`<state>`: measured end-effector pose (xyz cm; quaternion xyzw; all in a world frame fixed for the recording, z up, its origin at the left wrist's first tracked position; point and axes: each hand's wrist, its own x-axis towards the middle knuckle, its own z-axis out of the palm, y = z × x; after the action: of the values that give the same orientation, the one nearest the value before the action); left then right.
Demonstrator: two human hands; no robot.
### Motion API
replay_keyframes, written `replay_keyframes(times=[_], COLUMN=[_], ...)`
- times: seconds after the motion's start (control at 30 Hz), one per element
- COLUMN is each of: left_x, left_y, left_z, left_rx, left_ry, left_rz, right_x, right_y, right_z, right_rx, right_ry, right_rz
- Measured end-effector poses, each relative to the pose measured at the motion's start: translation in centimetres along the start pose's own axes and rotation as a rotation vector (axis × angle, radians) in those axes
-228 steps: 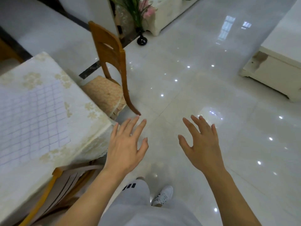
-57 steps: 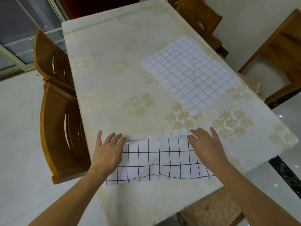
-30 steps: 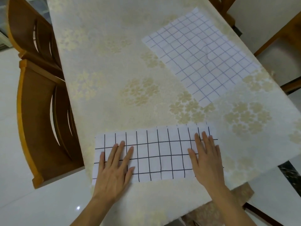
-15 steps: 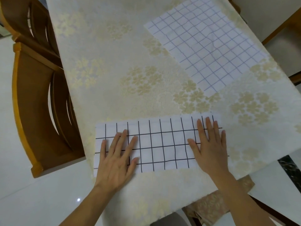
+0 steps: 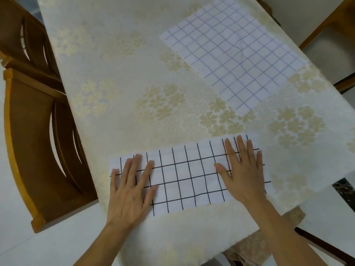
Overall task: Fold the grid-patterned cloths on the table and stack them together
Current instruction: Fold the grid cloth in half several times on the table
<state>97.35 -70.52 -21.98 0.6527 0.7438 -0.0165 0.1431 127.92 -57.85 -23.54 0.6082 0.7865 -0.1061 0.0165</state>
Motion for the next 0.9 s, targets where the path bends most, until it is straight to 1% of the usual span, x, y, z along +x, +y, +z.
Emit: replay_keyframes(times=[0.17,0.33,0.43,0.57,0.63,0.9], left_x=[-0.7,-1.1,-1.1,0.5,1.2,1.3], left_y=[-1.1,-0.6,-0.1,0.3,-0.1,-0.9], left_z=[0.3,-0.2,-0.5,-0.7,-0.6,-0.3], left_rx=[0.002,0.009,0.036,0.084,0.114,0.092], left_ry=[-0.026,-0.031,-0.044,-0.069,-0.085,-0.094], left_rz=[-0.030,-0.056,0.054,0.240,0.297,0.308], right_x=[-0.3,-0.5,-1.7,-2.9,-2.8,-2.1], right_y=[0.5,0.7,0.1,-0.4,-0.3,0.4], right_z=[0.6,0.0,-0.5,-0.1,0.2,0.2], right_rx=[-0.045,-0.011,0.001,-0.004,-0.023,-0.077], right_ry=[-0.023,-0.006,0.013,-0.033,-0.042,-0.018], right_rz=[-0.008,-0.055,-0.032,0.041,0.056,0.022])
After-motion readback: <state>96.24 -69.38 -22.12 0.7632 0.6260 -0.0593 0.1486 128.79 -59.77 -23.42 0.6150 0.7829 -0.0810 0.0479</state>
